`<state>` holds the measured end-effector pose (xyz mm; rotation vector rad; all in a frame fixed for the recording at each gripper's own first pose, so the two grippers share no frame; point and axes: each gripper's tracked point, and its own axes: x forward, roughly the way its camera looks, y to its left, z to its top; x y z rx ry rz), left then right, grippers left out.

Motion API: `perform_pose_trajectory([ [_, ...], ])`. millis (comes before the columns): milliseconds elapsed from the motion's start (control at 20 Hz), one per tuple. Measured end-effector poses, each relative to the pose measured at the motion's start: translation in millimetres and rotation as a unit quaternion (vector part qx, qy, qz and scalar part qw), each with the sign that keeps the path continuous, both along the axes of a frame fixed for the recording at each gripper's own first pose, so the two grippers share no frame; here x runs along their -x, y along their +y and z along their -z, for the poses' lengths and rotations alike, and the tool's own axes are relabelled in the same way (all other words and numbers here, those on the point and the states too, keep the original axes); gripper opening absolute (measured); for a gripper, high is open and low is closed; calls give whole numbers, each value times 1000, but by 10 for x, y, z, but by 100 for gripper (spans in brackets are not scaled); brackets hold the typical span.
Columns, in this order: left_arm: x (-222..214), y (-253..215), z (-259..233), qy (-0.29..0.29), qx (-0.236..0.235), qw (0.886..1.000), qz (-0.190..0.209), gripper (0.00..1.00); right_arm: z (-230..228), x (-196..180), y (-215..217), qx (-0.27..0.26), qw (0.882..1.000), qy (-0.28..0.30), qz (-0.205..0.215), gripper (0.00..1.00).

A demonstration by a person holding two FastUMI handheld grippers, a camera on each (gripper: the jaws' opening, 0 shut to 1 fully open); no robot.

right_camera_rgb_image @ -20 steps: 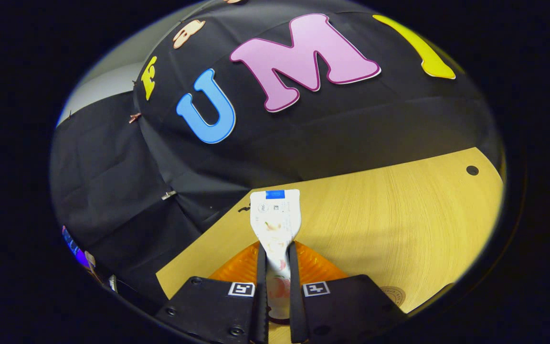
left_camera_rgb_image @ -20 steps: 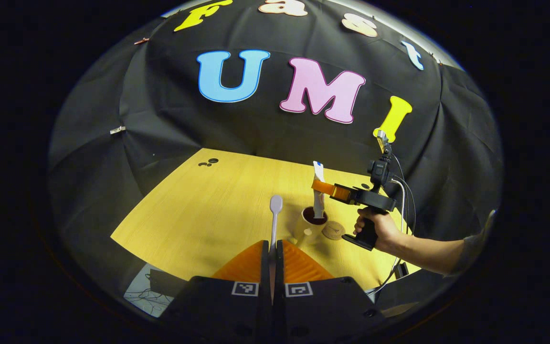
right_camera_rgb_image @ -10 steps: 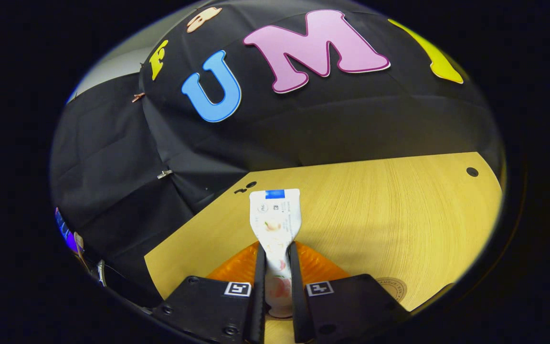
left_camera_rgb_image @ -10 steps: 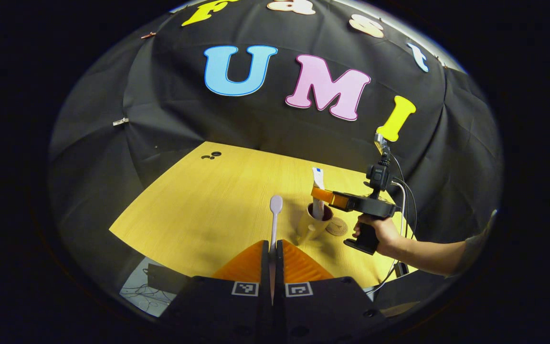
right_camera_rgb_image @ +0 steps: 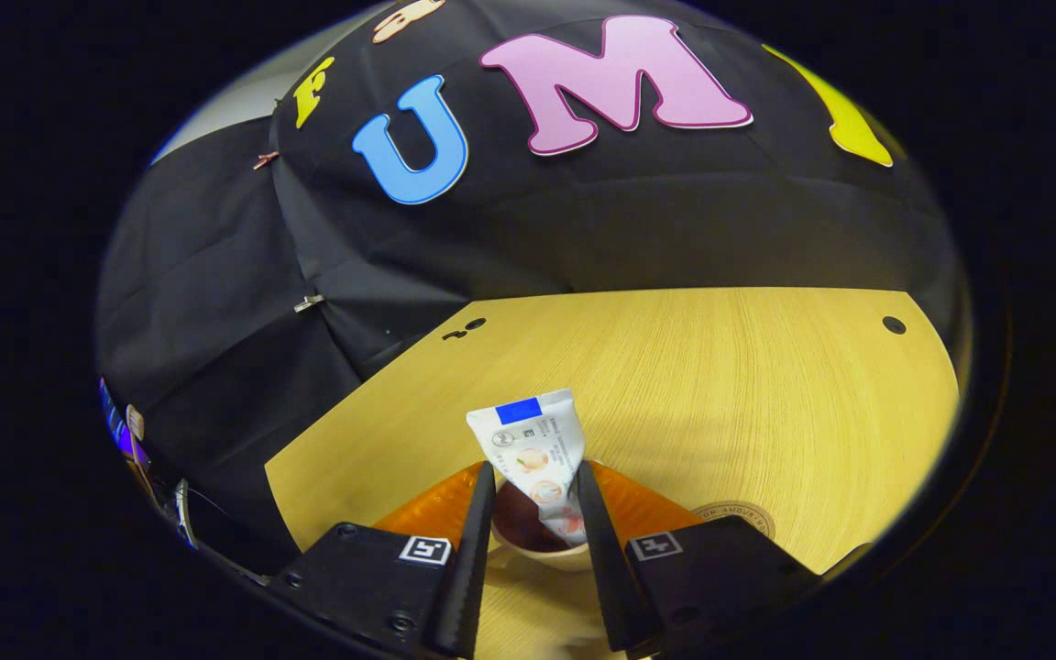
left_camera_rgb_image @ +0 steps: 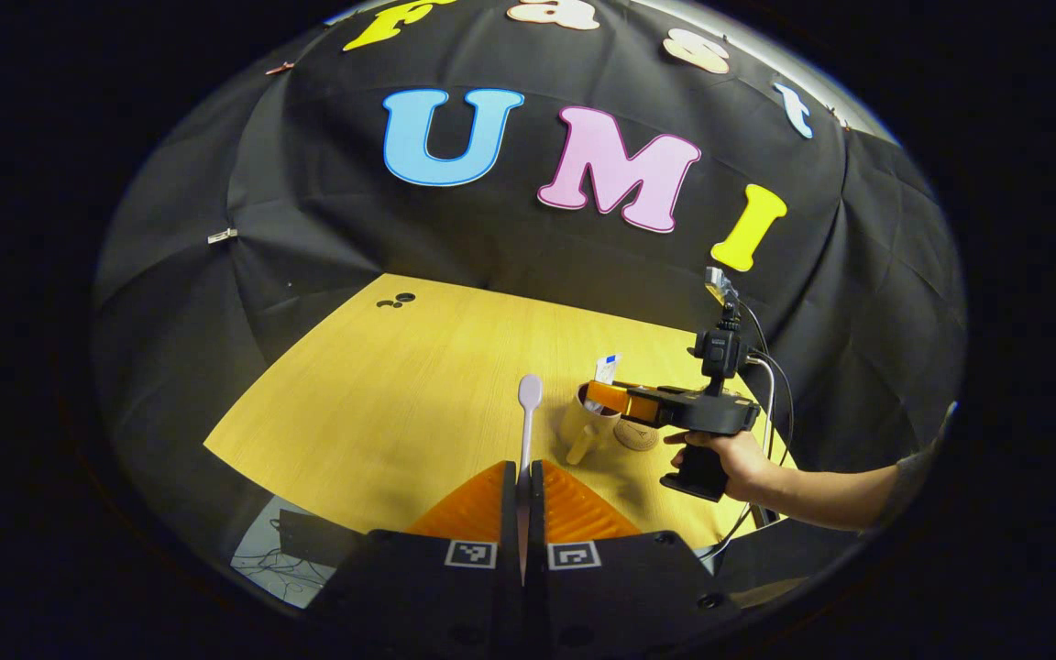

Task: Put the toothbrush and toothpaste on the desktop into the cup, then pick up the cup and place it on the coaster on the desktop.

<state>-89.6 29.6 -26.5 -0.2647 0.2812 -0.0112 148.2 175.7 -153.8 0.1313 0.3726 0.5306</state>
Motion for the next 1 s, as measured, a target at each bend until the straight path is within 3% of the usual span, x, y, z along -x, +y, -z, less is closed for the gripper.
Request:
perform_pose_trajectory([
  [50,-12,-17,-26,-4,0,1000,2,6,-11,51,-22,-4,1000,3,2,57],
  [150,-72,-48,-121,-14,0,1000,7,6,-59,154,-64,-12,1000,4,5,59],
  [200,-113,-65,-184,-21,0,1000,9,6,-62,210,-100,-14,1000,6,8,71],
  [600,-673,-245,-895,-112,-23,991,67,6,7,925,-556,-1,999,39,-3,72],
  [1000,-1378,-545,-1435,-189,-8,974,127,6,82,1412,-1262,-28,994,80,66,71],
])
